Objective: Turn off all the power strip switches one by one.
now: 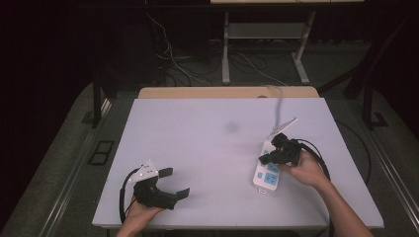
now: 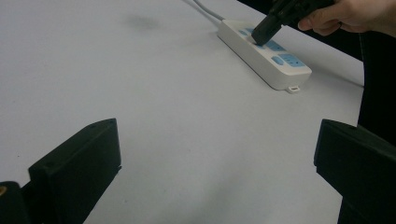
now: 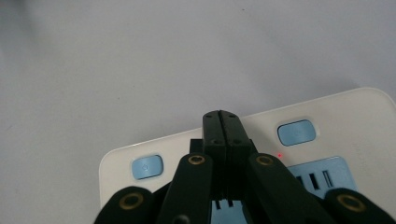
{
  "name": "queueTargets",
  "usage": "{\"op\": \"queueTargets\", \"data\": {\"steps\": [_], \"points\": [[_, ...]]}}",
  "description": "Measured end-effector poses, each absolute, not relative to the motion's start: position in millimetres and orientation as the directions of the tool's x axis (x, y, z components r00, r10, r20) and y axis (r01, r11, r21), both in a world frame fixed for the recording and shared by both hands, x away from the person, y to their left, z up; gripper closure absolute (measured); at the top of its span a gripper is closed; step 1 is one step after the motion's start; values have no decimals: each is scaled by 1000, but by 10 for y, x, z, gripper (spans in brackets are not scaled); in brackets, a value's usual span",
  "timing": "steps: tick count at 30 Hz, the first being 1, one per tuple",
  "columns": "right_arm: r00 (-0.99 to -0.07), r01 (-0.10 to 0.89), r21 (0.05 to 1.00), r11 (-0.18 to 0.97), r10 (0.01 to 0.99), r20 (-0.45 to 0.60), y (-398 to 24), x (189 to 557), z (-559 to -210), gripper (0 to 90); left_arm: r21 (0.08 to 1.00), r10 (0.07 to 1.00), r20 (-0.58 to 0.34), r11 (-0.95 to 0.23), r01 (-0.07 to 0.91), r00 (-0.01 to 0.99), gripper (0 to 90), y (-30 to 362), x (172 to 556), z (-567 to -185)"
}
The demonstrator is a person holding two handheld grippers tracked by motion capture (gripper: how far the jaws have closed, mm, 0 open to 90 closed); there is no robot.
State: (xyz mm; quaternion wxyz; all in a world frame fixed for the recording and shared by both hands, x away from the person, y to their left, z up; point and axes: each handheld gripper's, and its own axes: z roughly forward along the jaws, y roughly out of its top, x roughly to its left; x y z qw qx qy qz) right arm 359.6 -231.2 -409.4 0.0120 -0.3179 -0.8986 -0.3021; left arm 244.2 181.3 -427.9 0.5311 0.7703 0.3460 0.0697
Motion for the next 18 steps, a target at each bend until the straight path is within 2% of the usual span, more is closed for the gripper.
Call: {"op": "queueTargets", "data": {"steps": [10,18], "points": [[-804,567,541,621,560,200,-2311,3579,-4097,900,867,605,-260,-198,458,753,0,1806,2436,-4276],[-788,590,578,564,559,259,-2400,3588,-4156,900,865,602,-258,-204,458,756,0,1799,2438,-4279]]}}
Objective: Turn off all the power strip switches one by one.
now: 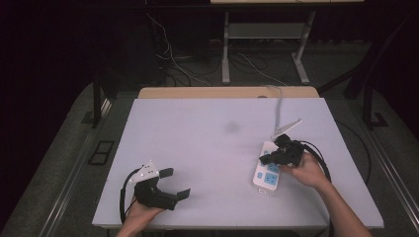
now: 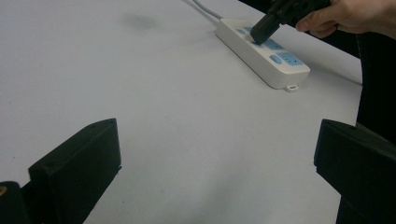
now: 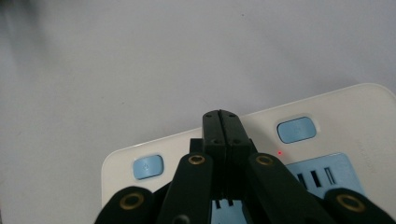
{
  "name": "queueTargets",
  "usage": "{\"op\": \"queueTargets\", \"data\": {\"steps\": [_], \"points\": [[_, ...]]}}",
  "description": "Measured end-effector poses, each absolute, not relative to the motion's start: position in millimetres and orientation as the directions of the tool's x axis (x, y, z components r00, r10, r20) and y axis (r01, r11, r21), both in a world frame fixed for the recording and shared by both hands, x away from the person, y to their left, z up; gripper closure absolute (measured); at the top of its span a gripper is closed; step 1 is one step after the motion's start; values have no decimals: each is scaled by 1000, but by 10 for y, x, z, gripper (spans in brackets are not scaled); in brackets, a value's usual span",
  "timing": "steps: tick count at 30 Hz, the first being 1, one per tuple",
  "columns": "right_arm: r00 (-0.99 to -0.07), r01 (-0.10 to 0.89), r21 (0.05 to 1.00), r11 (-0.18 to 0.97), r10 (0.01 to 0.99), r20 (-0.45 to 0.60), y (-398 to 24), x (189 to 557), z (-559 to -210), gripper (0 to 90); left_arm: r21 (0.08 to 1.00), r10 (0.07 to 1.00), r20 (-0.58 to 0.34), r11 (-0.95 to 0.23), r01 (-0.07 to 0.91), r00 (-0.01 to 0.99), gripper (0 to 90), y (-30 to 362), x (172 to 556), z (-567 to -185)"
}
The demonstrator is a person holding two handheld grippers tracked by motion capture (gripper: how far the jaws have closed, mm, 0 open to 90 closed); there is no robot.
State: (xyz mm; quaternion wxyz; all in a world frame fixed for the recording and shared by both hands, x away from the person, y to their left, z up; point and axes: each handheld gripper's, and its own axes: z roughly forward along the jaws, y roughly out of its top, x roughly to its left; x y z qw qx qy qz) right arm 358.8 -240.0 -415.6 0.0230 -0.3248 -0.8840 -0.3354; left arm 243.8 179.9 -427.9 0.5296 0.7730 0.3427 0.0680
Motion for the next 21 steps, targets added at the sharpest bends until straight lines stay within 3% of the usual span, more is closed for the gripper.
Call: {"op": "queueTargets", "data": {"steps": [21], "points": [[-798,570,583,580,558,226,-2383,3558,-4158,900,865,603,-255,-208,458,756,0,1803,2441,-4281]]}}
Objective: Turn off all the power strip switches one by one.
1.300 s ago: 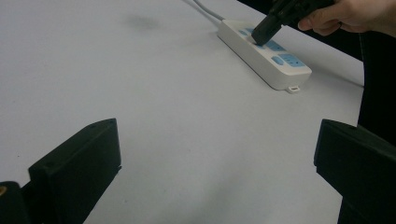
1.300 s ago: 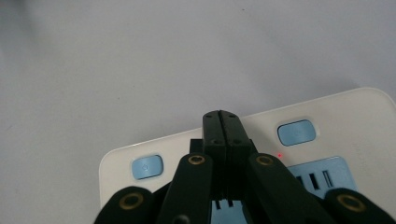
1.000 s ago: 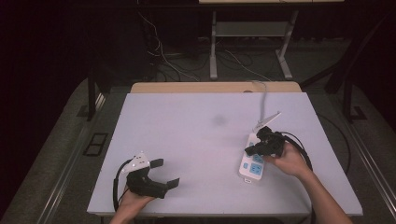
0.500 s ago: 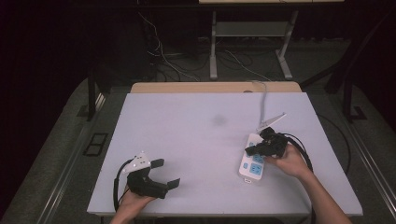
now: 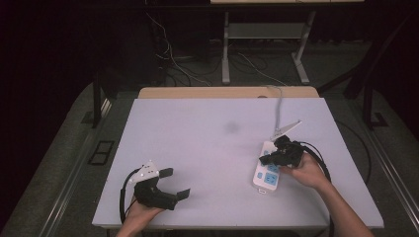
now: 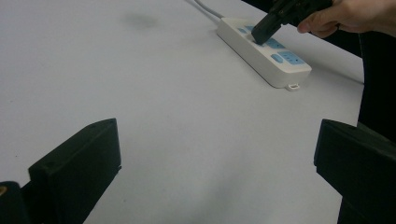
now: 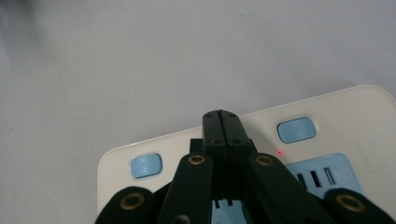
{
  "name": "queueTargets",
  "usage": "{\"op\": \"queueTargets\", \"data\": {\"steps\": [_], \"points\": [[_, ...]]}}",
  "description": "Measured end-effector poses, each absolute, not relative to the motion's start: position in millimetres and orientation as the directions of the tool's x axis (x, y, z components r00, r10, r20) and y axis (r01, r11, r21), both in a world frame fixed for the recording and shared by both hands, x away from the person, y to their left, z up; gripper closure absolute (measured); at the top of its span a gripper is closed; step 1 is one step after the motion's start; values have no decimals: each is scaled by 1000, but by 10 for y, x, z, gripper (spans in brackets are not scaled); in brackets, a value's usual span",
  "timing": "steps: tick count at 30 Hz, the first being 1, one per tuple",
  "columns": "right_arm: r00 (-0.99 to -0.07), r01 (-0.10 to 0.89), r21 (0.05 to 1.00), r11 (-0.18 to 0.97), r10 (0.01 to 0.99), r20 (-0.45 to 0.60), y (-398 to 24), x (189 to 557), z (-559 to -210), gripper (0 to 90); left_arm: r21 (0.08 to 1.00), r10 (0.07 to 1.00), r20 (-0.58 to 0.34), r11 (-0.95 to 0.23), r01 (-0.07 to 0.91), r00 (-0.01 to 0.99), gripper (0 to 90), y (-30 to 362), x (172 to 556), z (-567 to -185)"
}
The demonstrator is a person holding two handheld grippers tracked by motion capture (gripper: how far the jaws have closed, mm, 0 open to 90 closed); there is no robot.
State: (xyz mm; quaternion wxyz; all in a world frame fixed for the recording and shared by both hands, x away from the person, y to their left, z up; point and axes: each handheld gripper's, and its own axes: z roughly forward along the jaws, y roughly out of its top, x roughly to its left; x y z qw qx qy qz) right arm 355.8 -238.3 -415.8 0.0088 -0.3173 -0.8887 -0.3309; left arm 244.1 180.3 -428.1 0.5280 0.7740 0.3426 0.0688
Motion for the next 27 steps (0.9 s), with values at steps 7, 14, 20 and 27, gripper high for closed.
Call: {"op": "queueTargets", "data": {"steps": [7,14,20,27], "points": [[-789,585,580,567,564,244,-2391,3569,-4160,900,864,605,-256,-206,459,754,0,1808,2447,-4283],[-789,581,580,571,571,229,-2379,3554,-4152,900,864,605,-257,-205,459,754,0,1808,2447,-4283],[-782,586,587,558,580,230,-2404,3554,-4121,900,862,605,-259,-207,463,753,0,1804,2450,-4289],[-788,580,588,564,571,229,-2398,3541,-4098,900,861,605,-259,-208,464,752,0,1803,2454,-4293]]}}
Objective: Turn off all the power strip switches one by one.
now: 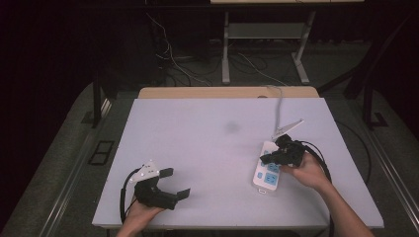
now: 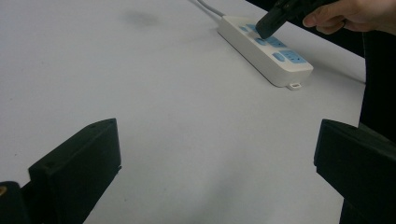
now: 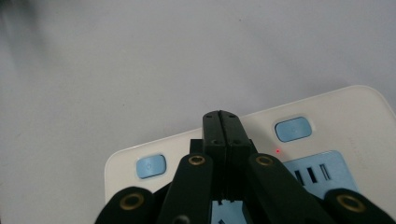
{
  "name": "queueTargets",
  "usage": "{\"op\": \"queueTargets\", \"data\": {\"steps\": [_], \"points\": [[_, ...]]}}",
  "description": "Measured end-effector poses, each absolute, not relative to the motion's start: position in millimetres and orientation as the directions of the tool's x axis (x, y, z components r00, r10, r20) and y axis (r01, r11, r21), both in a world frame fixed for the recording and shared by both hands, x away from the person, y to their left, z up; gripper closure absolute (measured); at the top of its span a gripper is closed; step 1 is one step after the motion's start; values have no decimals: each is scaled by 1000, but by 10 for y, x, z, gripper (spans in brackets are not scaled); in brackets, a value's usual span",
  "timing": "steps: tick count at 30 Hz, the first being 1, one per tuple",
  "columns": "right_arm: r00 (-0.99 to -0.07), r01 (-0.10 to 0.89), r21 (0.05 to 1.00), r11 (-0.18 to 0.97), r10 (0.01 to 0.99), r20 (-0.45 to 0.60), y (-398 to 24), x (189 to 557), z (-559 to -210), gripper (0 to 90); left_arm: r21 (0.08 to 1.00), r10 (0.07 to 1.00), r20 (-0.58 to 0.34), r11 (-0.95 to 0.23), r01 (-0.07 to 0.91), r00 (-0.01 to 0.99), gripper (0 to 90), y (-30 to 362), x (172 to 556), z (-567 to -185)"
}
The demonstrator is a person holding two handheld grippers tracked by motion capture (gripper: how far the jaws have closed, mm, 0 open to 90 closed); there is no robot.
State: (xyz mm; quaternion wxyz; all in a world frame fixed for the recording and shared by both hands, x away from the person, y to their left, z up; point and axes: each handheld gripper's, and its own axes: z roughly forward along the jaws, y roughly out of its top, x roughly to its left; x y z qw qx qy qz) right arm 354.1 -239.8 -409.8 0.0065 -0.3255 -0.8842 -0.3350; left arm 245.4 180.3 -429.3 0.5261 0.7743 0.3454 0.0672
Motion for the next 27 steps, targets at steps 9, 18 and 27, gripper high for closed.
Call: {"op": "queueTargets", "data": {"steps": [9,18,27], "points": [[-786,577,604,549,575,228,-2430,3564,-3975,900,862,605,-260,-206,464,753,0,1804,2451,-4291],[-786,574,610,546,577,224,-2462,3612,-3875,900,862,605,-260,-205,463,752,0,1807,2450,-4289],[-777,582,610,537,589,223,-2503,3663,-3840,900,862,607,-261,-203,464,751,0,1812,2450,-4287]]}}
